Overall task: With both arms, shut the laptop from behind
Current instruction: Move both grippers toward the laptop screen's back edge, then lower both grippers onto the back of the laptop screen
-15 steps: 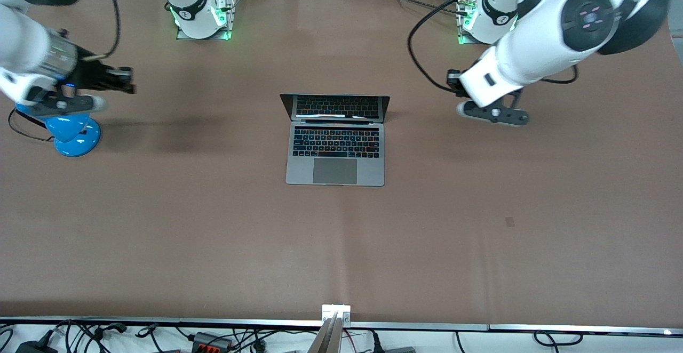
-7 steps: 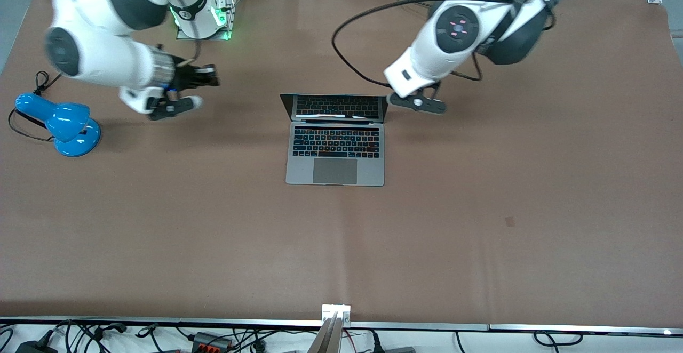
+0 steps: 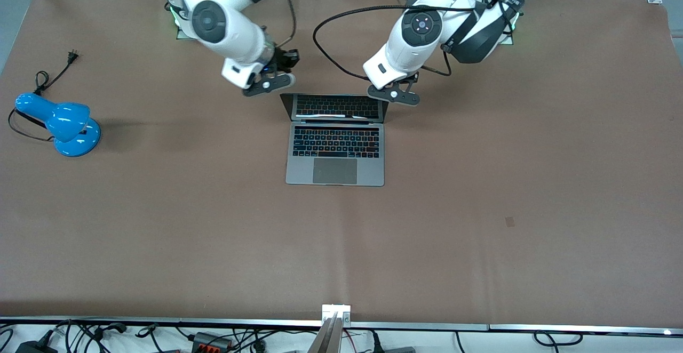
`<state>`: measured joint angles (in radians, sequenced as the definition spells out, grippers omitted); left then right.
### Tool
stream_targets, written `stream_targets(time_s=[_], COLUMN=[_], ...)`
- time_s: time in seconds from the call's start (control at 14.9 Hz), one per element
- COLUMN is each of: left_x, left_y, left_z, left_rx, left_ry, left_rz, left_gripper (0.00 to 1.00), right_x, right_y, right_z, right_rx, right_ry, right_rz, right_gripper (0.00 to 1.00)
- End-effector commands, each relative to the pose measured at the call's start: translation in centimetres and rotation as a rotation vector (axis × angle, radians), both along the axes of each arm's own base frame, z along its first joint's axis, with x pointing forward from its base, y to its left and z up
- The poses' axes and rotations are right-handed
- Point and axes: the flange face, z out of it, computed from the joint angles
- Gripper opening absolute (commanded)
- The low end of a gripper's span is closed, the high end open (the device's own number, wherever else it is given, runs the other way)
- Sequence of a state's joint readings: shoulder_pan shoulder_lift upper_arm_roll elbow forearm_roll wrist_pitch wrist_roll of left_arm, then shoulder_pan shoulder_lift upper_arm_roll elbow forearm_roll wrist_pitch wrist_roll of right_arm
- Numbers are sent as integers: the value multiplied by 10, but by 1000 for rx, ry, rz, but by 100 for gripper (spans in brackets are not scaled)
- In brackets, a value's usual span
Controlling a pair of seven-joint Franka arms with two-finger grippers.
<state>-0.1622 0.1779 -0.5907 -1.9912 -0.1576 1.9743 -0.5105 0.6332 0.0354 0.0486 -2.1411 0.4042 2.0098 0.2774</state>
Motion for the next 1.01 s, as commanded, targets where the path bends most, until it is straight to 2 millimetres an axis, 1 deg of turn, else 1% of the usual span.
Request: stream_targets(time_s=[0.0, 0.2, 0.34, 0.6, 0.74, 0.8, 0.94], left_x=[-7, -6, -3, 13, 22, 25, 39], left_y=[-6, -8, -10, -8, -7, -7, -7], left_z=[-18, -24, -27, -40, -41, -48, -57], left_rx=[-18, -21, -34, -68, -76, -67, -65], left_ry=[-18, -21, -32, -45, -52, -55, -77], left_rz=[18, 15, 18, 52, 58, 49, 47], left_gripper=[0, 0, 0, 0, 0, 0, 0], right_x=[12, 22, 29, 46, 54, 58, 65], right_y=[-5, 0, 5, 10, 8, 8, 11], right_z=[-15, -33, -39, -36, -38, -38, -38], right_rx=[6, 5, 8, 21, 26, 30, 32], right_ry=[-6, -23, -33, -50, -64, -74, -86], right_rz=[-36, -52, -58, -74, -87, -97, -122], right_gripper=[0, 0, 0, 0, 0, 0, 0])
